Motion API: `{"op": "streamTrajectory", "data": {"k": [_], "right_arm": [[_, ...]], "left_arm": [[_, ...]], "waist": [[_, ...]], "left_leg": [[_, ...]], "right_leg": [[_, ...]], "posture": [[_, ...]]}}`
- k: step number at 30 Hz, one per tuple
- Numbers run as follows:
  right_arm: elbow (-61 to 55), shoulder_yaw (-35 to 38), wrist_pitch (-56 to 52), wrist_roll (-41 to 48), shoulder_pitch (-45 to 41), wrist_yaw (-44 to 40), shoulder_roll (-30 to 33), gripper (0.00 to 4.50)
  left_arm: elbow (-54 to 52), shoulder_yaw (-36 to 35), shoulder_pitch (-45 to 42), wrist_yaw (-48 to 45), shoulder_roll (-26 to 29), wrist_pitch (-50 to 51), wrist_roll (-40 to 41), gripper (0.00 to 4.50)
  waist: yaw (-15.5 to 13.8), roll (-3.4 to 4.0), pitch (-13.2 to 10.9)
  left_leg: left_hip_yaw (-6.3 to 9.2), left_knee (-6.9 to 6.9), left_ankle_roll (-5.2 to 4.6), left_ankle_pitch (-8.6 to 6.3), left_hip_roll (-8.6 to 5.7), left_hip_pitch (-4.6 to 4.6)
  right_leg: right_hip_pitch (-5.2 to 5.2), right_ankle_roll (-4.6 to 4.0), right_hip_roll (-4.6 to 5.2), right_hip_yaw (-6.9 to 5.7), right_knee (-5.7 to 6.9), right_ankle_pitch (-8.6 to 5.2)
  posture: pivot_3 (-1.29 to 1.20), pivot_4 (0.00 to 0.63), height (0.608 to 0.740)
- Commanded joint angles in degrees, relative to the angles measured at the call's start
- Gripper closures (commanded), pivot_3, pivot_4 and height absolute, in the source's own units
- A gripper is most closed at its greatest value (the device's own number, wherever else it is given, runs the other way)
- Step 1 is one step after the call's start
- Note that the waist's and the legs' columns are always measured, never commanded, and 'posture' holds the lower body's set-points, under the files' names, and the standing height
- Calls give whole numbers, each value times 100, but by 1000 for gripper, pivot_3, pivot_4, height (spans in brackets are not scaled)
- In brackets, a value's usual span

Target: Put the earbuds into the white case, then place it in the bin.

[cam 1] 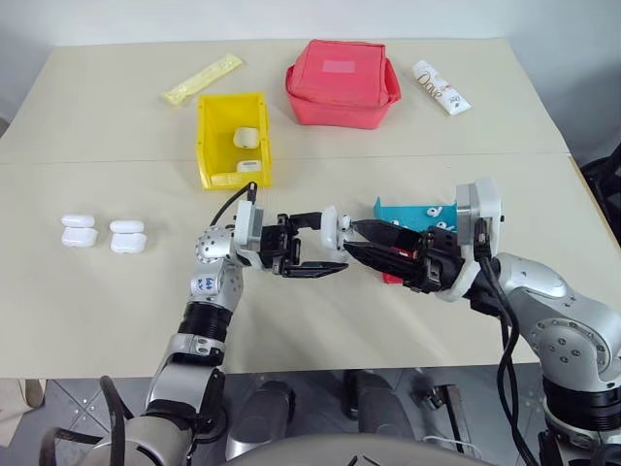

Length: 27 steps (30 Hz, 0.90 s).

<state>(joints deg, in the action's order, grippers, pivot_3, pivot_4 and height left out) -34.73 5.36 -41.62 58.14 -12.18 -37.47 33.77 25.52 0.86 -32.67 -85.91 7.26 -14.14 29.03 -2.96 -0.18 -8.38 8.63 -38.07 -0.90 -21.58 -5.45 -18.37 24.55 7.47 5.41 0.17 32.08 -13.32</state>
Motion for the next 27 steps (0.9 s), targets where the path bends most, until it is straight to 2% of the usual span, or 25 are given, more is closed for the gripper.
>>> {"op": "streamTrajectory", "data": {"k": [1,12,15,18,21,25,27], "right_arm": [[-234,315,-15,208,-106,107,176,2709],[-470,818,-117,536,202,327,648,2709],[-499,924,-331,477,156,709,931,2709],[-572,976,-579,374,-24,1146,1269,3316],[-699,872,-800,676,-409,1428,1439,4418],[-559,149,-1549,741,-1691,2064,1504,4466],[-404,-392,-1786,375,-2293,2194,1352,4466]], "left_arm": [[-3,38,-9,-111,34,-118,-17,1788],[324,9,-146,-22,81,-270,-143,1788],[296,127,-187,170,258,-250,-468,1788],[269,240,-368,594,453,-194,-889,1788],[301,349,-534,791,576,-173,-1125,1788],[260,520,-850,1032,675,-45,-1430,1788],[309,634,-998,1198,725,18,-1646,1788]], "waist": [[-1,0,0],[-14,-2,-1],[-13,-1,-1],[-15,-2,-1],[-23,-2,-1],[-5,-1,-2],[0,-1,-2]], "left_leg": [[0,0,0,0,1,0],[0,0,0,0,1,-1],[-1,0,-1,0,1,0],[0,1,0,0,2,-1],[0,0,-1,0,0,-2],[0,2,-1,0,2,-3],[0,3,0,1,4,-5]], "right_leg": [[0,0,0,0,0,0],[-1,0,2,-1,-2,0],[-1,0,1,0,-3,0],[0,0,2,0,-3,0],[1,0,2,0,-6,0],[1,0,5,0,-5,0],[6,0,7,0,-3,0]], "posture": [[0,150,740],[0,150,740],[0,150,740],[0,150,740],[0,150,740],[0,150,740],[0,150,740]]}}
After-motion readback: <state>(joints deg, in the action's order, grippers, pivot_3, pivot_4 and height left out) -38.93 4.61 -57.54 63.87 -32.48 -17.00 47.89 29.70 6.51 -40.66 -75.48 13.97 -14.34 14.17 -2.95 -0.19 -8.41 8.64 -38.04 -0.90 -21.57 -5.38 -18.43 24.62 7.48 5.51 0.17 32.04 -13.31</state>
